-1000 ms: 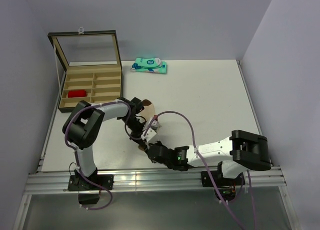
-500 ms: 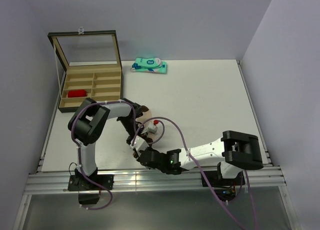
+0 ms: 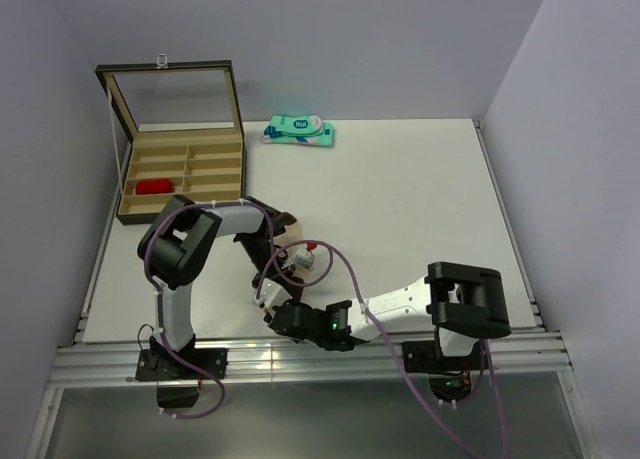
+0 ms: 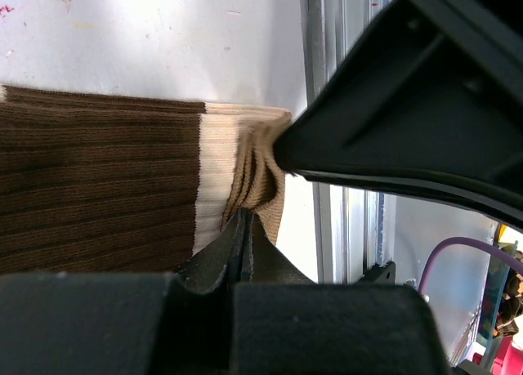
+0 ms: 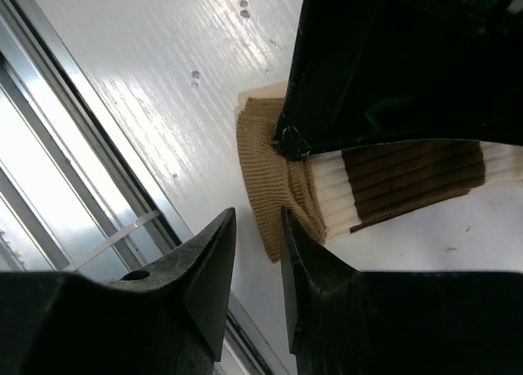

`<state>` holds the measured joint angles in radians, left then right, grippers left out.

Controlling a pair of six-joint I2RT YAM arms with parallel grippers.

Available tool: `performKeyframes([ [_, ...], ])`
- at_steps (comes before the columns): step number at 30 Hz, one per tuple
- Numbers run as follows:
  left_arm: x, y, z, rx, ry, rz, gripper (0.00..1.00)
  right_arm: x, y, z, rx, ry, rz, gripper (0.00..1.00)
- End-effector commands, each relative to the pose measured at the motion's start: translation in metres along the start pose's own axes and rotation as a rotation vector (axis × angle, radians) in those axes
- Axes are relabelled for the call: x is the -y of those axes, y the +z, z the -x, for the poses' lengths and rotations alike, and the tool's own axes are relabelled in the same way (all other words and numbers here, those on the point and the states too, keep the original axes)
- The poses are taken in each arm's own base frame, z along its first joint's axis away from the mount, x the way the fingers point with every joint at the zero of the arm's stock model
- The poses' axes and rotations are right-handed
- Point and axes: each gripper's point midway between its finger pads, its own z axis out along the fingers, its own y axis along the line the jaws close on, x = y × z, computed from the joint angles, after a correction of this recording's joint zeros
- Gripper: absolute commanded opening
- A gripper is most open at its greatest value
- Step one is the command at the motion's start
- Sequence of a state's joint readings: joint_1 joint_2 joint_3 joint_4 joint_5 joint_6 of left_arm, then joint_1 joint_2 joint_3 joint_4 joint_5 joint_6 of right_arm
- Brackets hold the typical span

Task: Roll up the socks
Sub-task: Roll the sock at the center of the board.

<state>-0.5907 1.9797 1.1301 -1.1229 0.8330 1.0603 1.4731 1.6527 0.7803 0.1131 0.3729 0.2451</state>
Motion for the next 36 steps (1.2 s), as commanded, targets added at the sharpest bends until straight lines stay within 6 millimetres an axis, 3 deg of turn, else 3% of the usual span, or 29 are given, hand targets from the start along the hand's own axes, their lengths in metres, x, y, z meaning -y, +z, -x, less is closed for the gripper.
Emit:
performKeyframes([
  [1,-0.017,0.003,-0.014,-0.08,0.04,0.04,0.0,-0.006,0.004,0.018,0.044,0.008,-0.008,0.35],
  [11,-0.016,0.003,-0.018,-0.096,0.031,0.037,0.0,0.009,0.008,0.013,0.035,-0.029,-0.09,0.36],
  [19,-0.016,0.002,-0.02,-0.104,0.027,0.042,0.0,-0.001,0.016,0.001,-0.022,-0.051,-0.049,0.44],
  [24,-0.013,0.002,-0.021,-0.11,0.031,0.031,0.0,-0.001,0.021,-0.009,-0.048,-0.042,-0.056,0.42],
  [27,-0.01,0.002,-0.022,-0.112,0.032,0.012,0.0,0.003,0.021,-0.013,-0.055,-0.029,-0.072,0.34],
  [31,-0.005,0.002,-0.021,-0.108,0.035,-0.008,0.0,0.007,0.023,-0.018,-0.064,0.001,-0.08,0.1],
  [36,-0.007,0.0,-0.015,-0.081,0.041,0.021,0.0,0.008,0.023,-0.026,-0.077,0.048,-0.065,0.03],
])
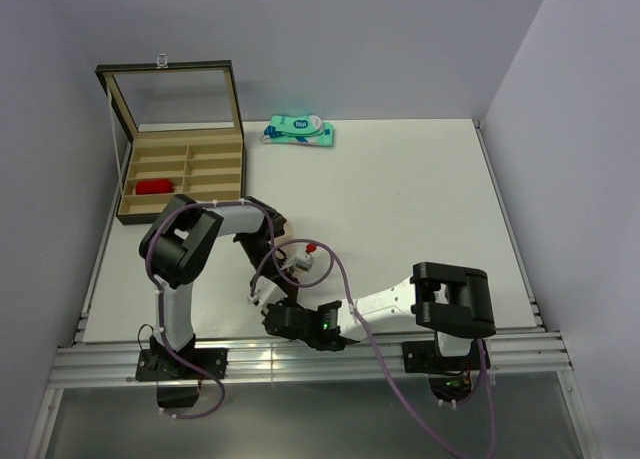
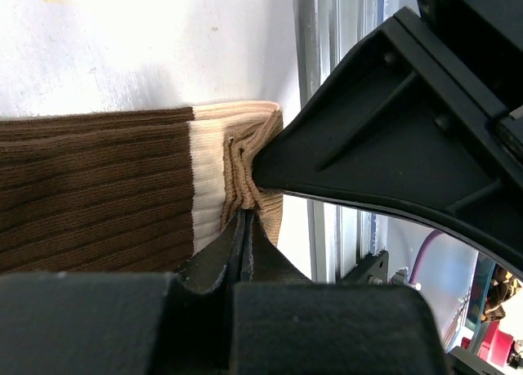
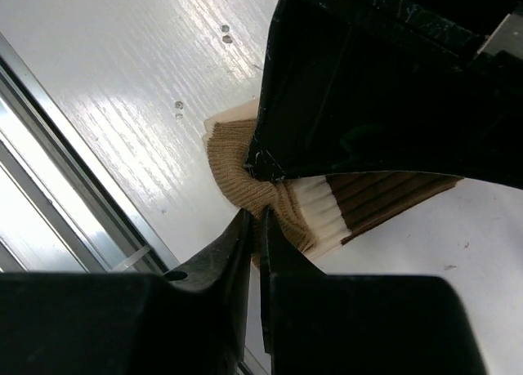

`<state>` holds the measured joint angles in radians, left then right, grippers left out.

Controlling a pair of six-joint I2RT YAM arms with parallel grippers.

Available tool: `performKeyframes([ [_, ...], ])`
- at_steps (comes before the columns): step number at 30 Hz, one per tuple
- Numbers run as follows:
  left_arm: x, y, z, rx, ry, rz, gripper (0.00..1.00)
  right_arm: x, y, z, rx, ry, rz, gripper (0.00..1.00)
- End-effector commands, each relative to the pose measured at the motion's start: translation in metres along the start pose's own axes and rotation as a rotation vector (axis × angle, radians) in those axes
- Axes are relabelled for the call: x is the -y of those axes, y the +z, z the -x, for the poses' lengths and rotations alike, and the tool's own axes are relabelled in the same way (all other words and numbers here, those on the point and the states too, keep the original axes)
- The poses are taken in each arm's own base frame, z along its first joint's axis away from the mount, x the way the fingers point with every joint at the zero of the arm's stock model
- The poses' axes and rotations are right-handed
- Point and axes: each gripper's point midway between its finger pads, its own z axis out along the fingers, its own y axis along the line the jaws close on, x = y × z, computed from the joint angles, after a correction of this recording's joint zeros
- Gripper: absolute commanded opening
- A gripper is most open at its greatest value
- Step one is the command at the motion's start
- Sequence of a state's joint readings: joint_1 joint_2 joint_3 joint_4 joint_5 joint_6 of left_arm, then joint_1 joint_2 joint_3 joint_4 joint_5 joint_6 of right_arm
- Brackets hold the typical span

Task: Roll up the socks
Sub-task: Roll the sock at the center of the board.

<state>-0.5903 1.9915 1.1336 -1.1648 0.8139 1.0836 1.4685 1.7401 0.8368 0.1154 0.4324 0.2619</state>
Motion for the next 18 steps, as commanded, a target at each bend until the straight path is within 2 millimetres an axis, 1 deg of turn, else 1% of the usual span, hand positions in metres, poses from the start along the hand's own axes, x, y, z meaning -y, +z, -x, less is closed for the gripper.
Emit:
performKeyframes([
  [1,-0.013,-0.001,-0.005,-0.039,0.054,0.052,0.0,0.002,0.005,-0.026,-0.064,0.052,0.012,0.01],
  [2,-0.013,-0.002,-0.002,-0.024,0.037,0.065,0.02,0.0,0.003,-0.025,-0.065,0.067,0.036,0.01],
  [3,-0.022,-0.007,0.007,0.006,0.06,0.113,0.03,0.003,0.002,-0.03,-0.07,0.087,0.038,0.0],
  [4,-0.025,-0.011,0.012,0.034,0.049,0.134,0.04,0.003,0.002,-0.029,-0.064,0.105,0.05,0.0],
  [5,-0.025,-0.017,0.018,0.063,0.029,0.161,0.06,0.004,-0.002,-0.031,-0.065,0.127,0.066,0.0],
  [6,-0.041,-0.027,0.028,0.113,0.041,0.226,0.07,0.005,-0.003,-0.032,-0.064,0.139,0.072,0.0],
  [7,-0.043,-0.032,0.031,0.141,-0.016,0.252,0.08,0.008,-0.002,-0.03,-0.053,0.161,0.075,0.0],
  [8,-0.045,-0.037,0.035,0.164,-0.021,0.265,0.1,0.009,-0.003,-0.028,-0.046,0.173,0.081,0.0],
  [9,-0.047,-0.044,0.039,0.188,-0.025,0.29,0.11,0.01,-0.005,-0.031,-0.05,0.184,0.088,0.0],
  [10,-0.055,-0.053,0.044,0.231,-0.053,0.331,0.13,0.011,-0.005,-0.029,-0.045,0.196,0.092,0.0],
  [11,-0.055,-0.058,0.046,0.249,-0.049,0.346,0.13,0.011,-0.005,-0.03,-0.048,0.202,0.097,0.0],
  [12,-0.058,-0.063,0.045,0.262,-0.061,0.37,0.13,0.012,-0.004,-0.03,-0.051,0.205,0.099,0.0],
  [13,-0.065,-0.07,0.05,0.291,-0.075,0.411,0.14,0.012,-0.003,-0.029,-0.05,0.211,0.102,0.0],
  [14,-0.064,-0.073,0.049,0.298,-0.074,0.427,0.14,0.01,-0.003,-0.03,-0.054,0.213,0.109,0.0],
  [15,-0.067,-0.077,0.051,0.314,-0.076,0.453,0.14,0.01,-0.002,-0.03,-0.056,0.218,0.115,0.0],
  [16,-0.07,-0.084,0.05,0.341,-0.116,0.48,0.14,0.007,-0.002,-0.032,-0.062,0.224,0.133,0.0],
  [18,-0.072,-0.098,0.056,0.394,-0.097,0.527,0.13,0.01,0.0,-0.033,-0.073,0.24,0.136,0.0],
])
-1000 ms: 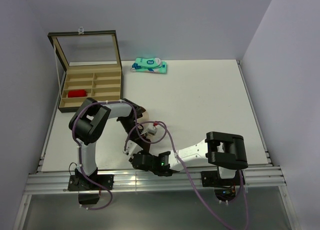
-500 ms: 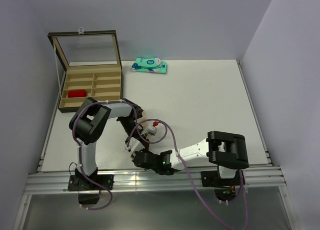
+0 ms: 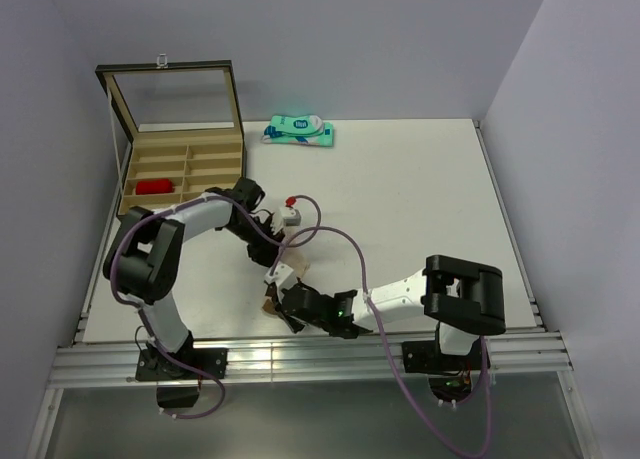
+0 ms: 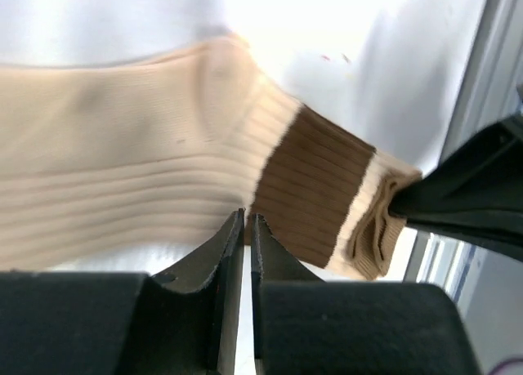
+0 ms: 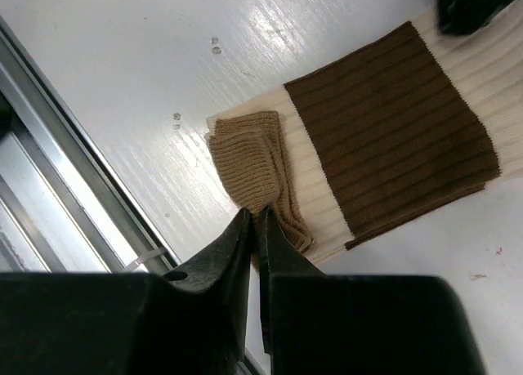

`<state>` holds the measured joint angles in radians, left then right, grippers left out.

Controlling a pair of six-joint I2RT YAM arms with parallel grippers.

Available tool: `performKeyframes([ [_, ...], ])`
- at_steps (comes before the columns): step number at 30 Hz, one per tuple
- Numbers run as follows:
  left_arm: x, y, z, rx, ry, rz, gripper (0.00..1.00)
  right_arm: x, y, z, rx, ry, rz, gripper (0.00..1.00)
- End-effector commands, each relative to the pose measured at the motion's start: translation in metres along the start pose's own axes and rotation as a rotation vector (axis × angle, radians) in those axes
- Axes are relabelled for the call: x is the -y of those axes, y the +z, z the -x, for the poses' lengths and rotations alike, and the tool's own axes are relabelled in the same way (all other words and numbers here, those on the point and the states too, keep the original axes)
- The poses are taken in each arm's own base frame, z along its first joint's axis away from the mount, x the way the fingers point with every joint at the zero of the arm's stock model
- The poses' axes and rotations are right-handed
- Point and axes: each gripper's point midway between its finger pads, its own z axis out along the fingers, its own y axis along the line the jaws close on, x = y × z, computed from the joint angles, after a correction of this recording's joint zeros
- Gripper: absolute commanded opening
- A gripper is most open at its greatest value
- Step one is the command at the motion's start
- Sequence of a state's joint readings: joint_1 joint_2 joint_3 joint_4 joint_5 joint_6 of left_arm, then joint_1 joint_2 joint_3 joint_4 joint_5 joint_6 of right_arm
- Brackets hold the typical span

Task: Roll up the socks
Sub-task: Roll the sock at the center of the board.

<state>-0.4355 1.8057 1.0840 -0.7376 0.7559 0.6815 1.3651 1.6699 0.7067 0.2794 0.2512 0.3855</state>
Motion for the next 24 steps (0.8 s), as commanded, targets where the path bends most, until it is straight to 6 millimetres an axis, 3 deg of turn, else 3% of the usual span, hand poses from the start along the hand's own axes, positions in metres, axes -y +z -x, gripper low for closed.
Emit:
performKeyframes([
  [1,-0.021,-0.025,0.027,0.142,-0.04,0.132,0.14,0.009,-0.001,-0.033,-0.111,0.027,0.015,0.0],
  [5,-0.044,-0.068,0.045,0.304,-0.061,0.261,0.13,0.01,0.0,-0.031,-0.137,0.079,0.058,0.0],
  [9,-0.068,-0.114,0.039,0.414,-0.117,0.376,0.13,0.018,0.001,-0.028,-0.195,0.152,0.101,0.0],
  [11,-0.071,-0.127,0.037,0.426,-0.093,0.433,0.14,0.014,0.003,-0.027,-0.241,0.188,0.157,0.0],
  [12,-0.076,-0.134,0.038,0.437,-0.063,0.48,0.14,0.023,0.004,-0.028,-0.273,0.217,0.15,0.0],
  [15,-0.071,-0.147,0.039,0.447,0.043,0.568,0.17,0.023,0.006,-0.031,-0.369,0.281,0.212,0.0],
  [17,-0.065,-0.152,0.036,0.451,0.095,0.607,0.23,0.029,0.01,-0.021,-0.39,0.34,0.239,0.0],
  [18,-0.062,-0.152,0.036,0.437,0.142,0.619,0.24,0.029,0.008,-0.03,-0.455,0.377,0.26,0.0],
  [20,-0.056,-0.152,0.033,0.42,0.199,0.651,0.29,0.04,0.012,-0.021,-0.467,0.449,0.272,0.0],
  [24,-0.038,-0.129,0.032,0.318,0.409,0.722,0.29,0.051,0.011,-0.013,-0.523,0.556,0.328,0.0],
])
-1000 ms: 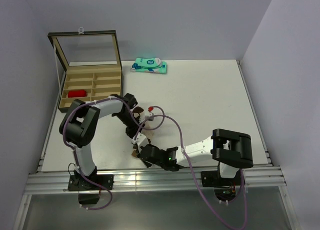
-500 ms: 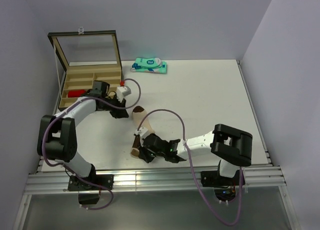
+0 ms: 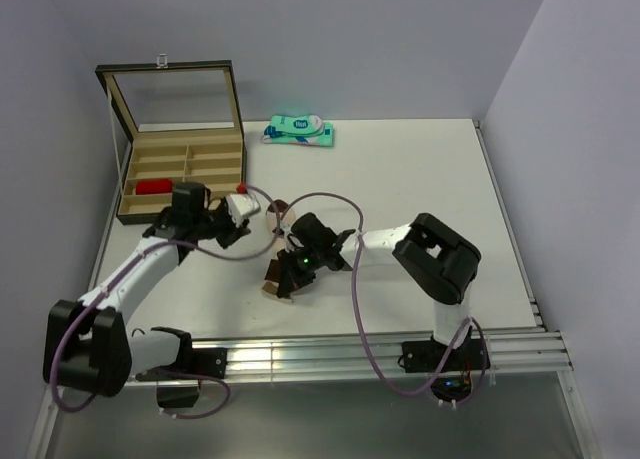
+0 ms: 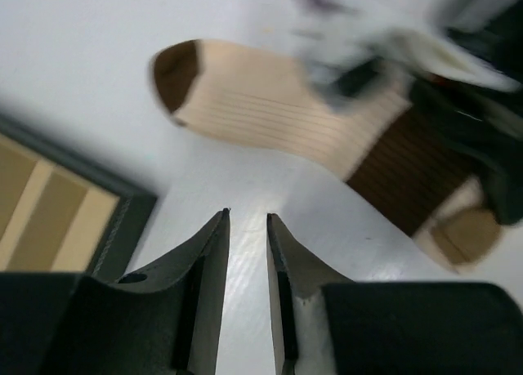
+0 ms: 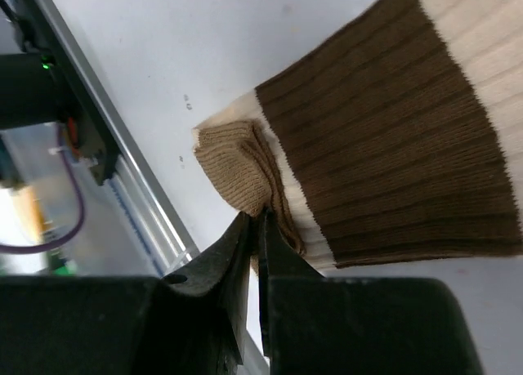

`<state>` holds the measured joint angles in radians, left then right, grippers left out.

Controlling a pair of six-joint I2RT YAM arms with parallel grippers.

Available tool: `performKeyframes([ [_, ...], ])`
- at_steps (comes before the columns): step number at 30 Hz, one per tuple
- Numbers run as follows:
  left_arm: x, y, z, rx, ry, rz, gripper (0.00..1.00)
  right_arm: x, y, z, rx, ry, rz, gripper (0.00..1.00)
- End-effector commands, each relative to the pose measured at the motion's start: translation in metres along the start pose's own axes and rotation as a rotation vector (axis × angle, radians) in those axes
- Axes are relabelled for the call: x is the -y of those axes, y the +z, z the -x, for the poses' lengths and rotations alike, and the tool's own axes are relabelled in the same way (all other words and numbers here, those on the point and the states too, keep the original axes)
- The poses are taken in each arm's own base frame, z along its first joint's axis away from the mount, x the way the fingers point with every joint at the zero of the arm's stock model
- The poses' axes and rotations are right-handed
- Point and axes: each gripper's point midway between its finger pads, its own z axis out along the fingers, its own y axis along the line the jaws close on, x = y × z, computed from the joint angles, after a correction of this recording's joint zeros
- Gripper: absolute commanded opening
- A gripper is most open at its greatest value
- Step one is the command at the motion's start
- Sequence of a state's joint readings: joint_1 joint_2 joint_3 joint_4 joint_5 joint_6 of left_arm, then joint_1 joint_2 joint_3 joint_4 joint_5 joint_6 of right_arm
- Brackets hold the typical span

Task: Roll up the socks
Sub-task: Roll the sock at the center of the board.

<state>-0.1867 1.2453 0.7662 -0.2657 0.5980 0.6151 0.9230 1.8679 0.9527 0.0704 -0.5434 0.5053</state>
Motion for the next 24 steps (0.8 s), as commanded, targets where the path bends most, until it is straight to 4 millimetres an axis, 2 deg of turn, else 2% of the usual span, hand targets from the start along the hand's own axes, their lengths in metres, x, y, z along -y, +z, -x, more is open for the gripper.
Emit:
performKeyframes([
  [1,0.026,0.005,-0.008,-0.01,0.253,0.022,0.31,0.026,-0.009,-0.027,-0.171,0.156,-0.02,0.0],
  [2,0.03,0.001,0.002,0.026,0.314,0.05,0.32,0.03,-0.012,-0.022,-0.168,0.177,-0.018,0.0],
  [3,0.045,0.004,0.003,0.029,0.377,0.022,0.34,0.032,-0.015,-0.021,-0.181,0.197,-0.021,0.0],
  [5,0.059,0.009,-0.003,0.018,0.395,-0.008,0.34,0.028,-0.017,-0.014,-0.192,0.209,0.01,0.0],
  [11,0.099,0.014,-0.018,0.021,0.486,-0.101,0.35,0.035,-0.021,-0.003,-0.233,0.282,0.039,0.0],
  [15,0.118,0.016,-0.029,0.009,0.536,-0.16,0.38,0.037,-0.022,-0.001,-0.252,0.305,0.041,0.0],
  [24,0.144,0.024,-0.029,0.018,0.587,-0.264,0.43,0.045,-0.022,0.001,-0.261,0.334,0.025,0.0],
])
